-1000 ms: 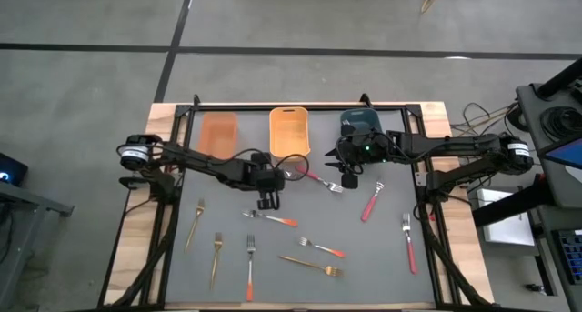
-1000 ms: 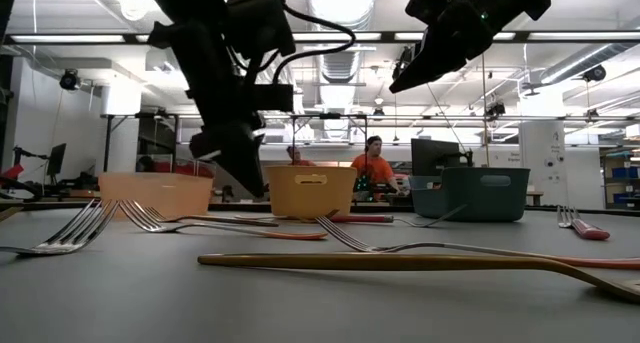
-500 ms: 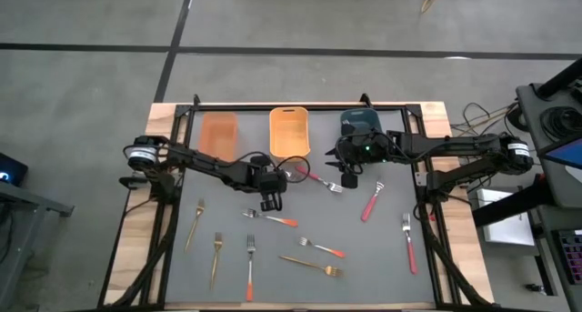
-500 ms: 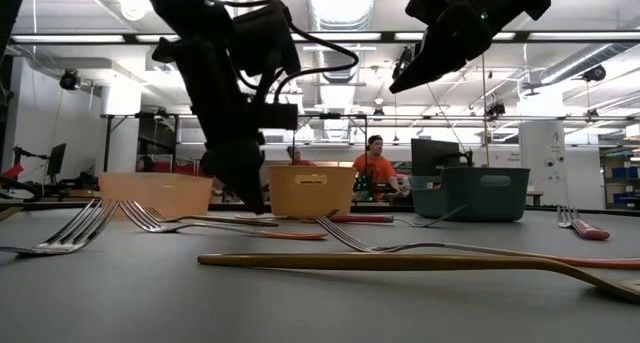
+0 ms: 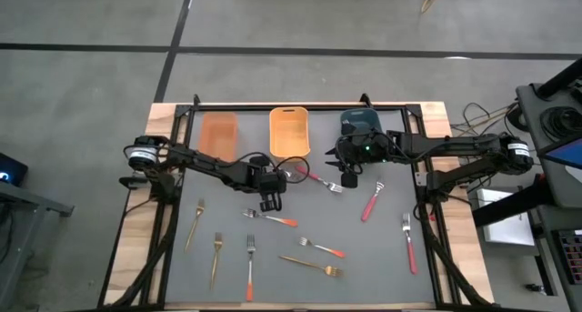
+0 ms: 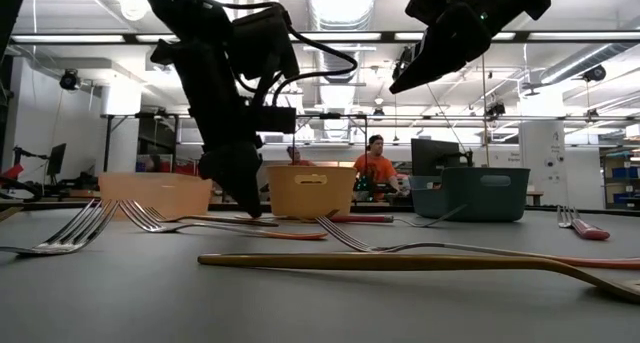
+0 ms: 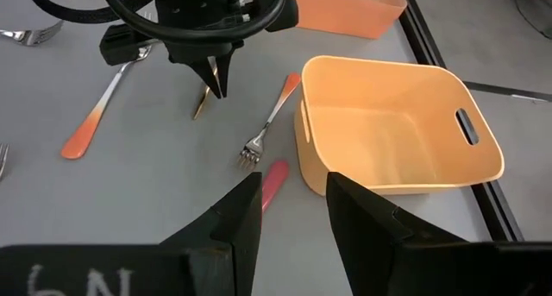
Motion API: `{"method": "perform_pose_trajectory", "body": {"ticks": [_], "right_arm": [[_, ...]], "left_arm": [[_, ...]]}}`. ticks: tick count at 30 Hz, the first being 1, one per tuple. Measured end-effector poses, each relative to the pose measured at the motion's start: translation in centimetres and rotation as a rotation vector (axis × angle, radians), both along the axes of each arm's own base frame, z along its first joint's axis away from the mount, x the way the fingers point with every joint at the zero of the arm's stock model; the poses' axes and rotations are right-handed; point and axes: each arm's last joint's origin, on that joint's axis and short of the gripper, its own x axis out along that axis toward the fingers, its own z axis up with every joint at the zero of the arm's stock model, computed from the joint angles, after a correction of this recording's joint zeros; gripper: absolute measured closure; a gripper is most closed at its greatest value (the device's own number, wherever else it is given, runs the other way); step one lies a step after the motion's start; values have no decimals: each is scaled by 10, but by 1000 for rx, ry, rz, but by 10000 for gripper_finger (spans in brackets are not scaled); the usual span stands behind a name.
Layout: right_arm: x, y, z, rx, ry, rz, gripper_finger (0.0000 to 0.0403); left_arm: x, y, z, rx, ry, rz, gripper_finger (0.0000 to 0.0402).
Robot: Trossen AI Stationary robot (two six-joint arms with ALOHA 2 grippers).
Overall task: Sort silverware by color (type)
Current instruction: Put the gold fork into the orange bin
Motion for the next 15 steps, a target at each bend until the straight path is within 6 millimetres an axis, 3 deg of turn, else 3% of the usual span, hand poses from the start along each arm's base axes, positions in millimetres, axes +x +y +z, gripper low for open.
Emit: {"method": "perform_pose_trajectory", "body": {"ticks": [15], "right_arm": [[0,0,0,0,0,1,280]], "left_arm": [[-3,-8,-1,-50,30,-36,401]]}}
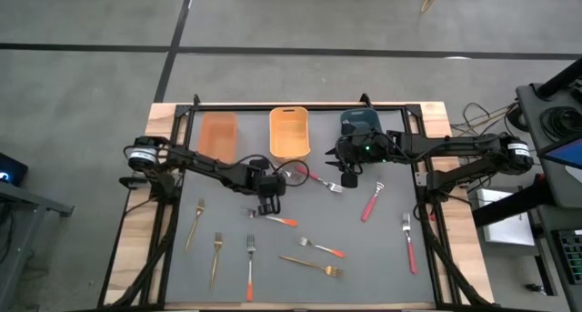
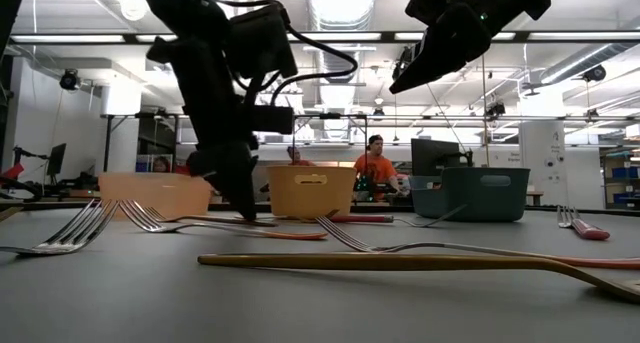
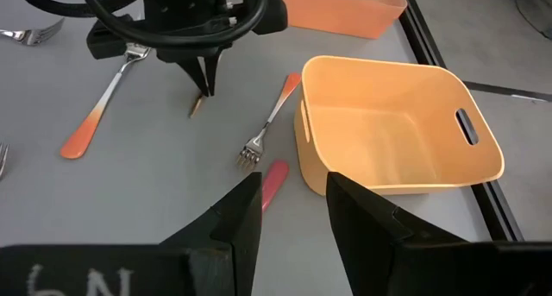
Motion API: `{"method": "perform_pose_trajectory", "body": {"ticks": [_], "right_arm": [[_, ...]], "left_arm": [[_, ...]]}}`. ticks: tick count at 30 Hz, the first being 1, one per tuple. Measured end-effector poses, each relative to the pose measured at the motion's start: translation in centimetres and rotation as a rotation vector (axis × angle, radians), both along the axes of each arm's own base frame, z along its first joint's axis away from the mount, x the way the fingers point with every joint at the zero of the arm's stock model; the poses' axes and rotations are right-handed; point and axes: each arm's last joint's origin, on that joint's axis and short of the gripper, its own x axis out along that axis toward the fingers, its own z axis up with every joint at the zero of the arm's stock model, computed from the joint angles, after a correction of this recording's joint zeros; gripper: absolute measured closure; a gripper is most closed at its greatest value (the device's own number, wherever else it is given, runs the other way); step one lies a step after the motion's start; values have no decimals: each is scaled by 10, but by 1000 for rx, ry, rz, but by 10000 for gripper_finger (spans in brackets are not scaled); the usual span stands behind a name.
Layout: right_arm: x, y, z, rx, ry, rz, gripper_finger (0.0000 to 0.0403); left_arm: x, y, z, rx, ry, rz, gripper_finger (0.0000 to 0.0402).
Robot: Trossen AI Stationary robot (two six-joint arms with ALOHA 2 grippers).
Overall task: Sort silverware by color (type)
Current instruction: Put the gold fork into the orange bin
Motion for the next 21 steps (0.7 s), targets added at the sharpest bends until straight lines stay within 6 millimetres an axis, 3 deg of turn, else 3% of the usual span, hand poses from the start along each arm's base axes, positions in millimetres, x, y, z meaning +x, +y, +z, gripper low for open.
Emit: {"method": "perform_pose_trajectory", "body": {"ticks": [15,21], "right_arm": [[0,0,0,0,0,0,280],[0,0,0,6,-1,-5,280]], "left_arm": [[-20,-13,3,-78,170,-22,401],[-21,-13,22,-170,90,282,401]]}}
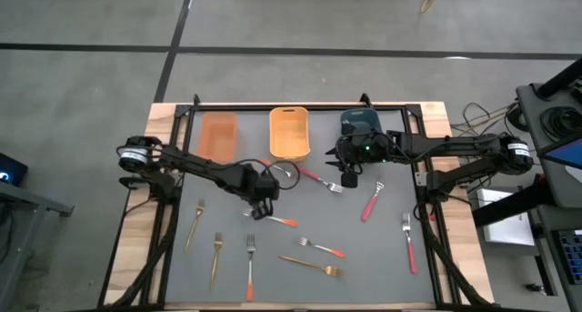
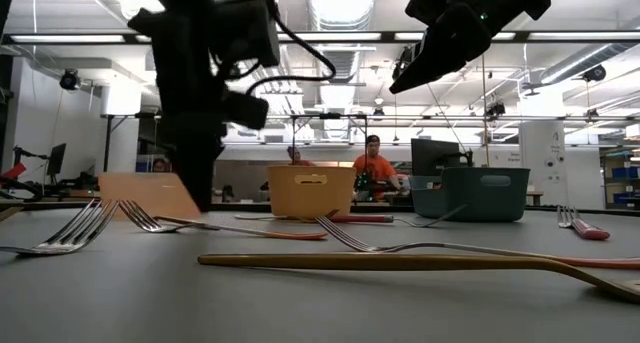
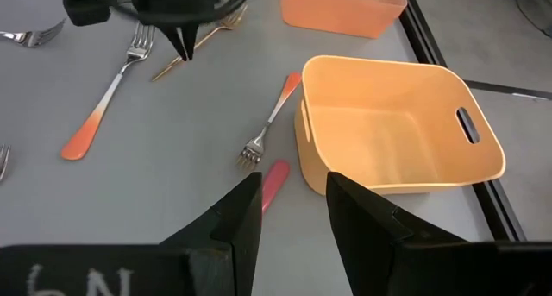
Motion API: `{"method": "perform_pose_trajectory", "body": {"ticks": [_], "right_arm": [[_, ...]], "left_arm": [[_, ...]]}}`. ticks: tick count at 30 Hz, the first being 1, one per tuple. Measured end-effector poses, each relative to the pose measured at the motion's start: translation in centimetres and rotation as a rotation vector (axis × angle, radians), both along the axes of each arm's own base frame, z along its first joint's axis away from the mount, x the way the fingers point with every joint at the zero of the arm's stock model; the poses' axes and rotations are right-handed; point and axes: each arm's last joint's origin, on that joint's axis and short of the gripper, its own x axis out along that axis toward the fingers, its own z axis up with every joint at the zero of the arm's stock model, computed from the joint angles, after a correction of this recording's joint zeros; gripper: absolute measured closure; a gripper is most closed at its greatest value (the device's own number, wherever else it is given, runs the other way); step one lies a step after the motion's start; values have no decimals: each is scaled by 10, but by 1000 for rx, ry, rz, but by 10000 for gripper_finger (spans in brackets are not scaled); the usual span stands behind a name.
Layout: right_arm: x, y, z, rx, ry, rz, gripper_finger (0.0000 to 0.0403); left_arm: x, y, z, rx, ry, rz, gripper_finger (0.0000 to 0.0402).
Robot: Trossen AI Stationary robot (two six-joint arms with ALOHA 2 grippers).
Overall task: Sort silverware by color (type)
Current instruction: Put the gold fork into the orange bin
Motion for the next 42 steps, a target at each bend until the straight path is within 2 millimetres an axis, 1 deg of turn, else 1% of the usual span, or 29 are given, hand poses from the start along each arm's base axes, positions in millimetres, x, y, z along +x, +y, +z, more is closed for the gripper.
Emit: {"method": "perform_pose_trajectory", "body": {"ticks": [3,6,7,13,16,20,25,30,33,36,42], "right_arm": [[0,0,0,-1,0,1,280],[0,0,0,-4,1,3,280],[0,0,0,-5,1,3,280],[-1,0,-2,-18,9,13,280],[-1,-1,-2,-21,9,14,280],[-1,-1,-2,-29,11,18,280],[-1,-1,-2,-51,14,33,280],[0,-2,-1,-72,8,44,280],[0,-4,0,-80,-2,38,280],[-1,-8,0,-77,-11,18,280],[-2,-13,0,-68,-11,-7,280]], "left_arm": [[0,0,7,-50,-31,251,401],[-1,-2,8,-101,-75,530,401],[-1,-4,8,-113,-83,599,401],[-5,-6,6,-154,-92,875,401],[-7,-7,6,-147,-88,919,398],[-10,-7,5,-133,-74,976,377],[-16,-5,5,-62,-50,1024,333],[-17,-4,5,-29,-77,1065,285],[-19,-3,4,-5,-84,1064,264],[-19,-3,2,0,-90,1063,254],[-23,-2,-4,8,-87,1098,253]]}}
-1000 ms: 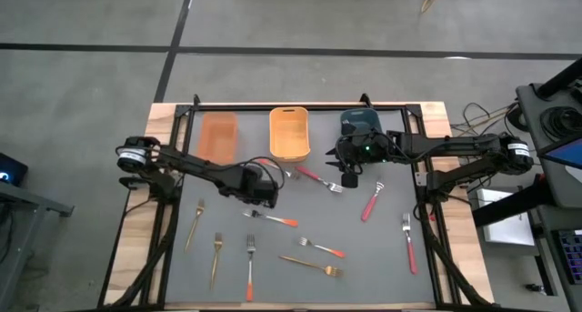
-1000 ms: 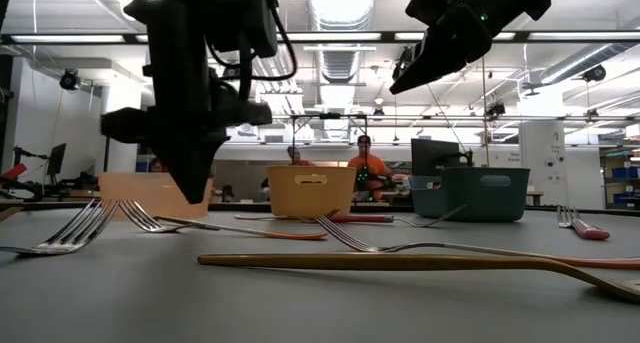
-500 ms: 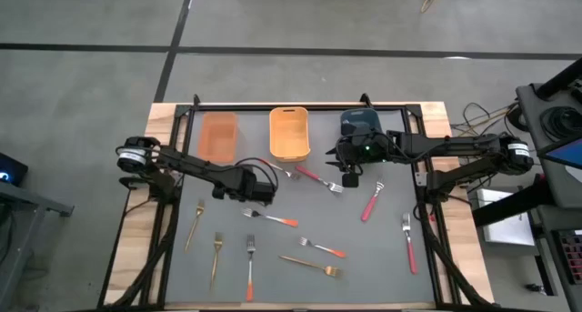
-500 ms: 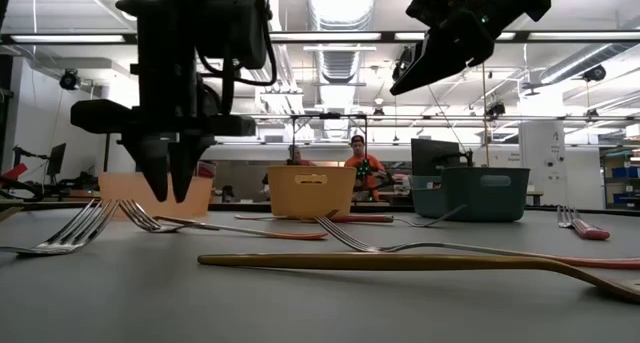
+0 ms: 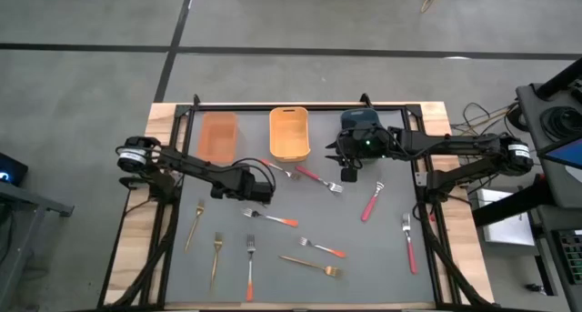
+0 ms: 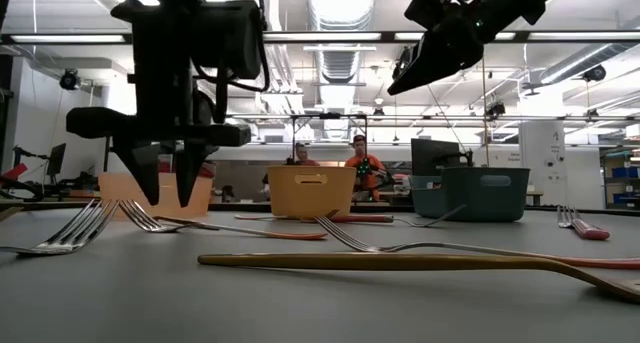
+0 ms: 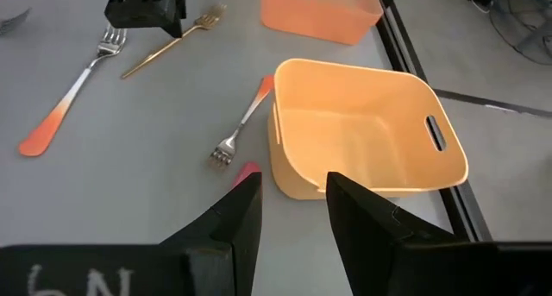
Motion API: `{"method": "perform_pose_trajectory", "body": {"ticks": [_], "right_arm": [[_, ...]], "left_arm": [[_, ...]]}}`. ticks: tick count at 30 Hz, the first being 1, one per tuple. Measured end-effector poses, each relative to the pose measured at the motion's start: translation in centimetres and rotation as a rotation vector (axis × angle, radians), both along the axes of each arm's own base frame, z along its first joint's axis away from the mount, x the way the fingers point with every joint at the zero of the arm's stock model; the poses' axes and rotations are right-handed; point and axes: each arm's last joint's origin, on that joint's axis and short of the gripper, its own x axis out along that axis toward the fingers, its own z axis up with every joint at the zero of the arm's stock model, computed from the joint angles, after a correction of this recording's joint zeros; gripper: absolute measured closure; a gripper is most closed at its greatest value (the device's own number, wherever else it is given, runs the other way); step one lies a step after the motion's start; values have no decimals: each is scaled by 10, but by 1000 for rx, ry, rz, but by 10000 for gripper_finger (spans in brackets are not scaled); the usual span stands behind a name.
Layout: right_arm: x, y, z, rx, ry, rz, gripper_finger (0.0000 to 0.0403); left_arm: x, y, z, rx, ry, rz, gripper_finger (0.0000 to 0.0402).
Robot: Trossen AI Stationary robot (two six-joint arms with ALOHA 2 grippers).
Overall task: Sort silverware by color (type)
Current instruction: Put the gold fork into the orange bin
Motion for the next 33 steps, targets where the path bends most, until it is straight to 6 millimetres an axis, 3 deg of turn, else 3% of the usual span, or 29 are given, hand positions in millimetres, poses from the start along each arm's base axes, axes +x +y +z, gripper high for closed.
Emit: {"method": "perform_pose_trajectory", "body": {"ticks": [33], "right_arm": [[0,0,0,-1,2,2,280]], "left_arm": [[7,-1,-21,66,8,3,268]]}}
